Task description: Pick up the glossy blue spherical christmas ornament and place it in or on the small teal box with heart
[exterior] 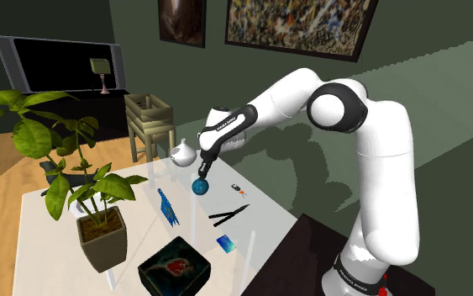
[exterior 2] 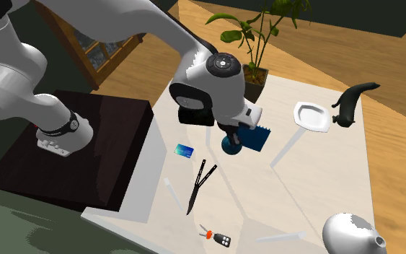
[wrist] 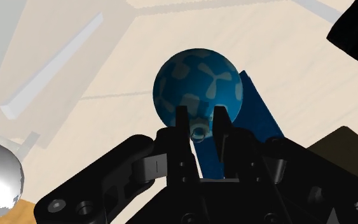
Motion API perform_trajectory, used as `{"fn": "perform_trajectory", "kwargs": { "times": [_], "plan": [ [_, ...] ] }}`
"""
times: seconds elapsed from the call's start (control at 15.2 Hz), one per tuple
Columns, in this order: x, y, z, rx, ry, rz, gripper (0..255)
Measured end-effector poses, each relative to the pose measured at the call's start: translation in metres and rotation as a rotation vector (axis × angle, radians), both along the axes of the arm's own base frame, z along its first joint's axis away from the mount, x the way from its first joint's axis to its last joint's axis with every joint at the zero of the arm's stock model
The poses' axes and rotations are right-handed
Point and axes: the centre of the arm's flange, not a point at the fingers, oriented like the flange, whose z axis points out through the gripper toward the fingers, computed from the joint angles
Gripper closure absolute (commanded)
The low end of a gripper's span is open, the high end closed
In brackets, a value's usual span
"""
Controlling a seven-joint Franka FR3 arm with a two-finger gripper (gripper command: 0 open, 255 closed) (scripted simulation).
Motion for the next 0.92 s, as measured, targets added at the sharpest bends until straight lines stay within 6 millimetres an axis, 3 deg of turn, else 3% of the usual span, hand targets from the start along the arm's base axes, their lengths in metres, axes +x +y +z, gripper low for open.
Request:
{"fn": "perform_trajectory", "kwargs": {
  "times": [0.26,0.4,0.92],
  "plan": [
    [0.000,0.000,0.020,0.000,0.000,0.000,255],
    [-0.008,0.012,0.026,0.000,0.000,0.000,255],
    [-0.064,0.099,0.038,0.000,0.000,0.002,255]
  ]
}}
